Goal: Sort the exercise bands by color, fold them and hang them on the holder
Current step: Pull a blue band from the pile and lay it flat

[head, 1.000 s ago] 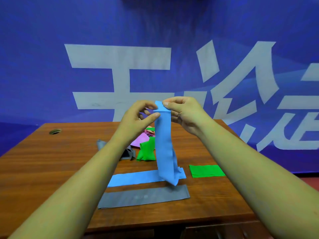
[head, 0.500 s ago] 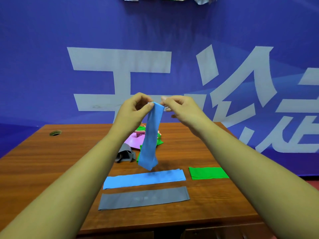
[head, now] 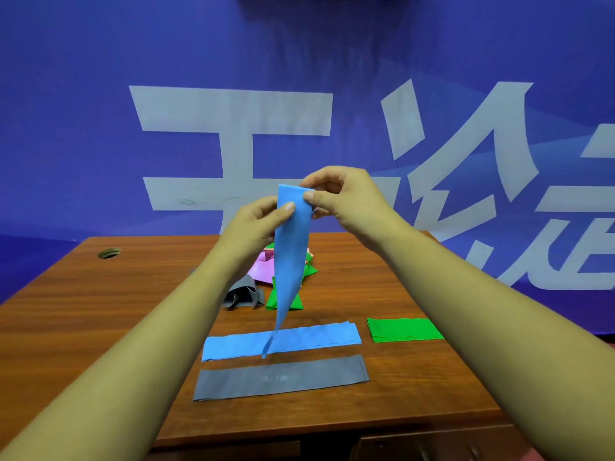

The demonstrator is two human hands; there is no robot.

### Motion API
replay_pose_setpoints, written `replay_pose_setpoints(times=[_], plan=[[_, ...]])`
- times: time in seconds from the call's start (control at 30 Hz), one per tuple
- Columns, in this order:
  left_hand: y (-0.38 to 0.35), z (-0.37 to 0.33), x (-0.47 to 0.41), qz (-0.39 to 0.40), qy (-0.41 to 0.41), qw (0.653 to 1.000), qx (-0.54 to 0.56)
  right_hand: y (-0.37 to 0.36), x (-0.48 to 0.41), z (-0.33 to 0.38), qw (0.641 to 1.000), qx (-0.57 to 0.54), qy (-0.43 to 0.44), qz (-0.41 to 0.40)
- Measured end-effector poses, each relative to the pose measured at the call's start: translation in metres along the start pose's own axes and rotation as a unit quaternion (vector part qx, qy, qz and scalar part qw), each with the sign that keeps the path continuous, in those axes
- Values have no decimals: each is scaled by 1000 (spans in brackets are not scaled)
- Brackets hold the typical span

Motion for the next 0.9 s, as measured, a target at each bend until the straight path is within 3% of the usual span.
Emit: replay_pose_setpoints(times=[0.13, 0.27, 0.37, 0.53, 0.67, 0.8, 0.9], plan=[[-1, 6, 3, 14, 4, 999, -48, 0, -1, 0, 999, 26, -38, 22], [-5, 6, 10, 36, 8, 998, -54, -6, 1, -3, 987, 136, -45, 78], [-5, 24, 20, 72, 57, 995, -27, -2, -7, -1, 988, 137, -52, 43], [5, 72, 43, 146, 180, 972, -30, 15, -16, -25, 985, 77, -137, -66], [33, 109, 60, 195, 239, 945, -112, 36, -11, -61, 970, 57, -191, -139], [72, 135, 67, 150, 273, 943, -121, 54, 7, -115, 947, 94, -245, -185], [91, 149, 65, 63, 299, 948, -87, 56, 30, -150, 934, 79, -296, -184]])
Point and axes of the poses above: each hand's wrist, its own x-axis away from the middle knuckle, its own y-axis out of the back of the hand, z = x × y, the point moved 4 cm from there along -x, towards the middle knuckle, and after that the axes turned 14 degrees about -z, right-handed, at the moved point
